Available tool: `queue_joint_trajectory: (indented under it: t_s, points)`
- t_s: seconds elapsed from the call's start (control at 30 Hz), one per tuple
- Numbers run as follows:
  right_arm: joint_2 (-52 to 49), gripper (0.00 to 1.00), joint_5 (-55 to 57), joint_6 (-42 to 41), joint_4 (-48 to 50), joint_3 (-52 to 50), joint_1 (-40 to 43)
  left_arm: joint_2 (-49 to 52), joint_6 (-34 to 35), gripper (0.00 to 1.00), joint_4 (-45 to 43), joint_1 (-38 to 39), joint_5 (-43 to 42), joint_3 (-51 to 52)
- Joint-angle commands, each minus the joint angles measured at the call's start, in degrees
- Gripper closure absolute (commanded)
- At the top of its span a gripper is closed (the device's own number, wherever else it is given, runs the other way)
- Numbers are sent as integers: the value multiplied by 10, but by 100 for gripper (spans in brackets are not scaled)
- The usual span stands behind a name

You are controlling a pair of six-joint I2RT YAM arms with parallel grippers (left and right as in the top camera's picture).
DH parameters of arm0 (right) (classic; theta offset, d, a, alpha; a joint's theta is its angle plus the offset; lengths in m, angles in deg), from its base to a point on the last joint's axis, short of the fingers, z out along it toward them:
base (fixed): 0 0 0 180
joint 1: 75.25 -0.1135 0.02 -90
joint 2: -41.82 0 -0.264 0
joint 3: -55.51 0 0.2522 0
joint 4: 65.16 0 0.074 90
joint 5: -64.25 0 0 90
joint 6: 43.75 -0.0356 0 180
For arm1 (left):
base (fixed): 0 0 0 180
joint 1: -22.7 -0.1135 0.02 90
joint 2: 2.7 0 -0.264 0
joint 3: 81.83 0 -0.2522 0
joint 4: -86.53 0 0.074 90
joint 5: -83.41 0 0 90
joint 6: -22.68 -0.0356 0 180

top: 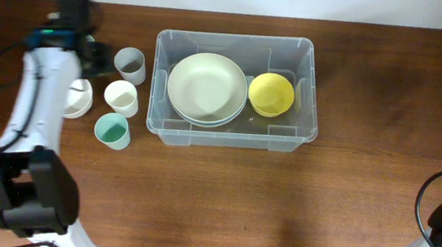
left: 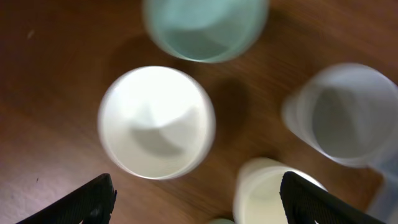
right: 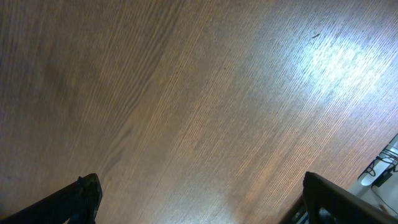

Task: Pack container
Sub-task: 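Move the left gripper back left to the white bowl, then close the left gripper on the white bowl's rim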

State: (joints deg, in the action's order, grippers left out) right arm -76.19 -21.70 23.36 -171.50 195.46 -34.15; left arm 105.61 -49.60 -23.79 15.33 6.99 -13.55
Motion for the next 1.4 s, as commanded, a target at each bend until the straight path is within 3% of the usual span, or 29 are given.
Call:
queue_joint_trajectory:
  t_s: [0.0, 0.2, 0.43, 0.63, 0.9, 1.37]
  points:
    - [4, 1, 5, 0, 0, -3, -2, -11, 26, 13, -1, -73, -85, -4]
    - [4, 1, 5, 0, 0, -3, -2, -9, 27, 13, 1, -148, -96, 19]
    - [4, 1, 5, 0, 0, -3, -2, -5, 54, 13, -40, -187, -104, 119]
    - [4, 1, 5, 0, 0, -3, -2, -5, 54, 13, -113, -191, -115, 186]
    - [4, 1, 5, 0, 0, -3, -2, 0, 54, 13, -169, -189, -119, 192]
    - [4, 1, 5, 0, 0, -3, -2, 60, 110, 13, -178, -189, -158, 192]
